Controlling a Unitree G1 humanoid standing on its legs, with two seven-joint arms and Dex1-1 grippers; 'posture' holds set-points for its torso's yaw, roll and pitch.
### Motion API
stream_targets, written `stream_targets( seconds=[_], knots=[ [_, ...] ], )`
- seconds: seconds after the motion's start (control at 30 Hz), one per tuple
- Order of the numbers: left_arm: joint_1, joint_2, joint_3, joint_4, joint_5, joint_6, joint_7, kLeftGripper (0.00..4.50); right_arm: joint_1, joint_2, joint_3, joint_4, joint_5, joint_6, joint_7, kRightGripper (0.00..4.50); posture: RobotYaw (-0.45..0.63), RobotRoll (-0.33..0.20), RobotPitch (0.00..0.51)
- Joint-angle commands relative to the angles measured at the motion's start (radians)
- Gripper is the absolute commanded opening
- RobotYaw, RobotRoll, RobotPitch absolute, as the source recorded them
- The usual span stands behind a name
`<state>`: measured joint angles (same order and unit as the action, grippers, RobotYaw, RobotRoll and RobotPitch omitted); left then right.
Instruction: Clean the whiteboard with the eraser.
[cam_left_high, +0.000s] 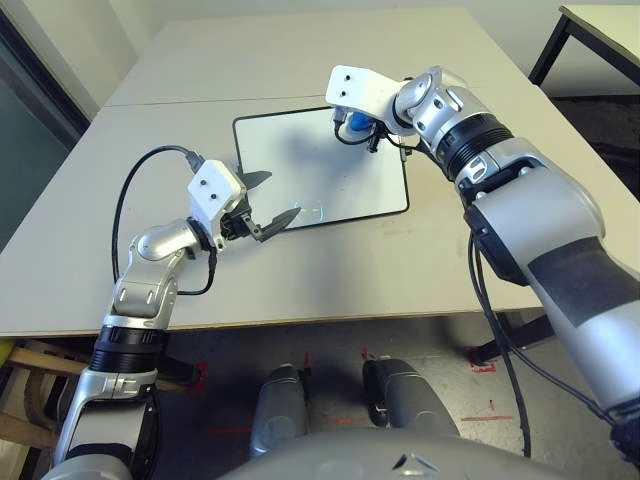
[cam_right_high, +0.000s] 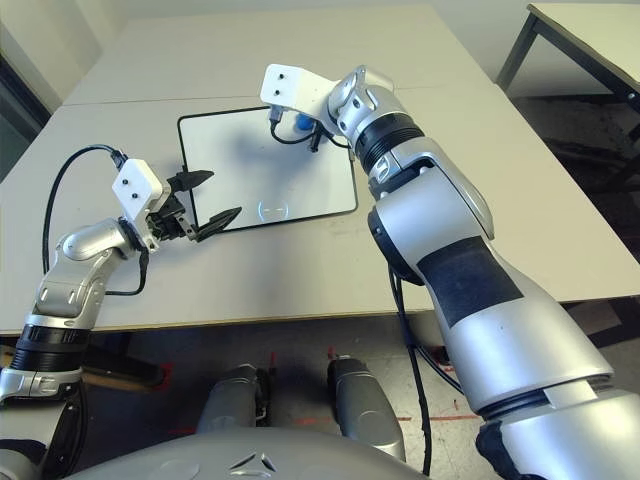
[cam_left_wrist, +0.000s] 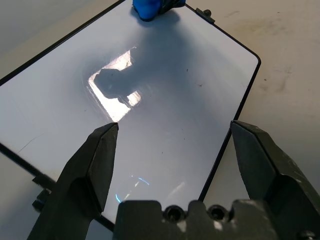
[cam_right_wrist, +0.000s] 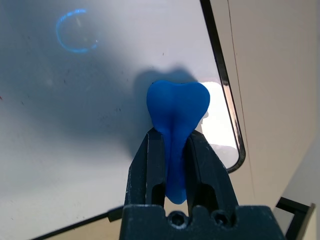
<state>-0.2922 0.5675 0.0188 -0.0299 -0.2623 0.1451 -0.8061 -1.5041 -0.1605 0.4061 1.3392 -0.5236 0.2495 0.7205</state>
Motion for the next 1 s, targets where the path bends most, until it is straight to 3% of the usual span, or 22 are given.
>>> stream_targets(
  seconds=[0.03, 0.5, 1.0],
  knots=[
    [0.0, -0.001, -0.013, -0.016, 0.009, 0.005, -0.002, 4.5, 0.044, -0.028, 0.023, 0.029, -0.026, 0.021, 0.017, 0.34, 0.01, 0.0, 0.071],
    [-0.015, 0.0, -0.015, -0.019, 0.004, 0.017, -0.008, 4.5, 0.092, -0.088, 0.024, 0.027, -0.018, 0.042, 0.039, 0.34, -0.01, 0.0, 0.071],
    [-0.019, -0.007, -0.022, -0.04, 0.001, 0.038, -0.003, 4.5, 0.012, 0.003, -0.222, 0.013, 0.187, 0.169, -0.058, 0.34, 0.0, 0.0, 0.072]
  ],
)
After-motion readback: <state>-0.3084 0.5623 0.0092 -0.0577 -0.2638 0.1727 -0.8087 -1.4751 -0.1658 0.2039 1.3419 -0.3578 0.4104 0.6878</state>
